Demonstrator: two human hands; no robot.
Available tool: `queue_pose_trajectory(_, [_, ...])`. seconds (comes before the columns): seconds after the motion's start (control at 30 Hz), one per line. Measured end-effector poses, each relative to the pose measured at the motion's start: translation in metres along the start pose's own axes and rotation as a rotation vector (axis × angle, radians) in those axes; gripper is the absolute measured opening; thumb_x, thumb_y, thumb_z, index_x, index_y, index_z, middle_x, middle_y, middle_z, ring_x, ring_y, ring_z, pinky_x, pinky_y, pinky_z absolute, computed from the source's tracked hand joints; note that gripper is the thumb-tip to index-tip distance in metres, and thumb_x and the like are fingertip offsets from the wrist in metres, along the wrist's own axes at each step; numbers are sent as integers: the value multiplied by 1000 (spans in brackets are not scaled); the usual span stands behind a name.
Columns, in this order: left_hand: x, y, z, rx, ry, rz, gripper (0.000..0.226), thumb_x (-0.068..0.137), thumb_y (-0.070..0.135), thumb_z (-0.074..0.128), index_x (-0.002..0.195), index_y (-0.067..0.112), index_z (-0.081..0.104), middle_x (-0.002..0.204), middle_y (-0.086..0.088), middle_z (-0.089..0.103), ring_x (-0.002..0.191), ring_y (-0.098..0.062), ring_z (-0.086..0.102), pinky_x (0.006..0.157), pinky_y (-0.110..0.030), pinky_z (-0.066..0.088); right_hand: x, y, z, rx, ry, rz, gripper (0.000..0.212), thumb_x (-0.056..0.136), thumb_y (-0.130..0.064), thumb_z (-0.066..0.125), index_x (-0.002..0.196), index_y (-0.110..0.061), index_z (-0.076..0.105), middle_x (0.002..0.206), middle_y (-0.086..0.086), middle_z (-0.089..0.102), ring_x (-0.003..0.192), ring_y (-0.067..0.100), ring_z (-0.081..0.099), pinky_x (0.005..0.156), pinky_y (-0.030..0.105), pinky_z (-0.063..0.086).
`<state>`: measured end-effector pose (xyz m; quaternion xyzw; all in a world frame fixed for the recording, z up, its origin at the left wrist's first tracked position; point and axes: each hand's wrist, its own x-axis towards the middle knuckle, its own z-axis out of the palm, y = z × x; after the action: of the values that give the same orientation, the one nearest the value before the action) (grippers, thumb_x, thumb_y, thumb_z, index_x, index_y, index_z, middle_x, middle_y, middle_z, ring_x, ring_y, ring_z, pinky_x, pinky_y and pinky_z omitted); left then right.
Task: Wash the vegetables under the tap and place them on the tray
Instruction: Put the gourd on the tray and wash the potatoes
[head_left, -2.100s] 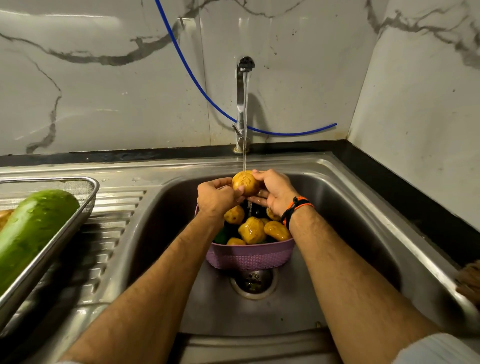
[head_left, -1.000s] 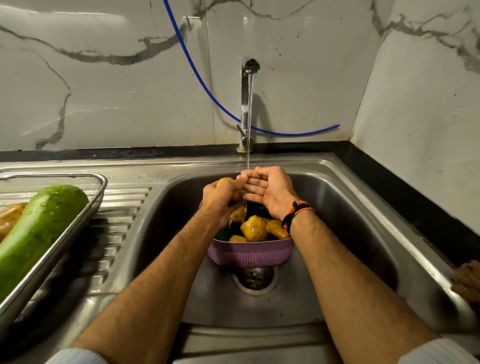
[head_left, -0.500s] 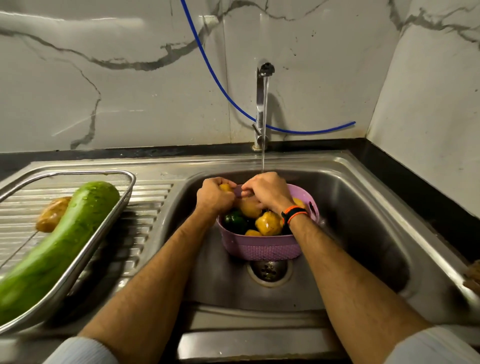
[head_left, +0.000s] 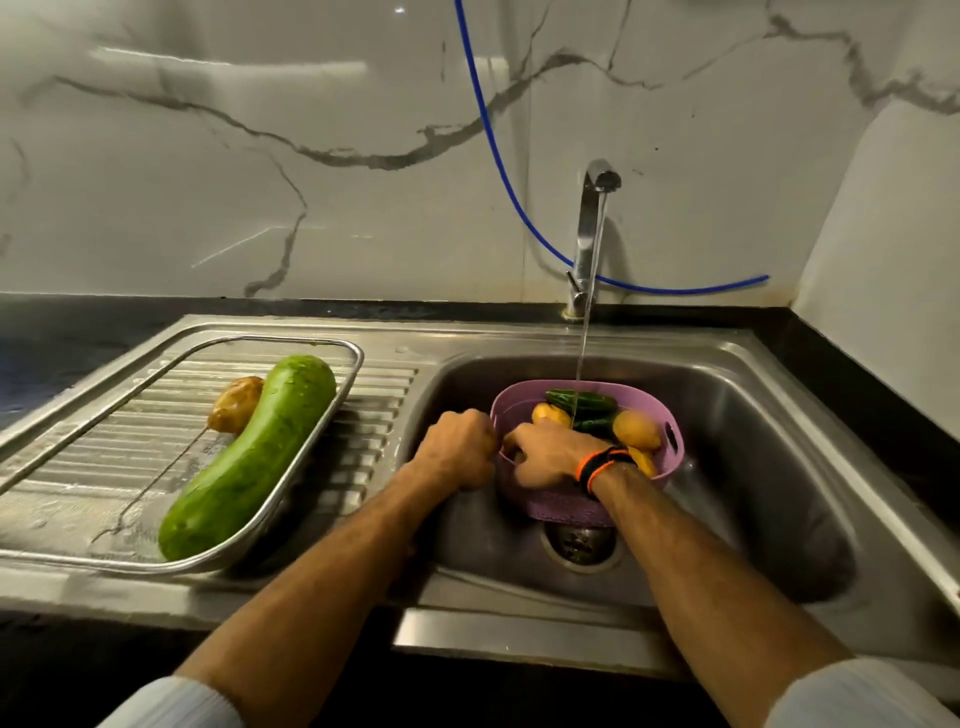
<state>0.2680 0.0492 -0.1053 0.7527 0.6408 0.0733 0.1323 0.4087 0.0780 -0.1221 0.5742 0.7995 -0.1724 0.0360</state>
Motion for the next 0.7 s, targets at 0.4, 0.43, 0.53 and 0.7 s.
queue_pose_trajectory(0.4, [-5, 8, -11, -30, 34, 5, 29, 82, 16, 68, 110, 18, 69, 110, -10, 69, 106, -31, 65, 88, -38, 54, 3, 4, 3, 5, 19, -16, 36, 84, -24, 64, 117, -9, 63, 110, 14, 65, 105, 30, 61, 78, 32, 50])
queue_pose_trajectory(0.43, [-5, 5, -6, 5, 4, 1, 29, 82, 18, 68, 112, 17, 68, 112, -12, 68, 108, -33, 64, 89, -39, 54, 5, 4, 4, 10, 19, -16, 35, 84, -24, 63, 116, -9, 64, 110, 14, 66, 105, 30, 61, 77, 32, 49])
queue_pose_trajectory(0.53, [2, 9, -30, -126, 226, 46, 30, 80, 9, 69, 109, 18, 67, 107, -8, 68, 100, -25, 64, 85, -35, 54, 5, 6, 4, -11, 27, -25, 40, 84, -27, 64, 120, -9, 61, 114, 13, 63, 107, 30, 60, 80, 33, 50])
queue_pose_trajectory(0.7, [-7, 18, -65, -336, 667, 147, 40, 70, 0, 65, 104, 20, 68, 96, -1, 63, 85, -17, 55, 70, -28, 40, 7, 9, 7, -9, 54, -34, 49, 84, -33, 66, 127, -14, 57, 122, 11, 54, 114, 28, 52, 86, 33, 46])
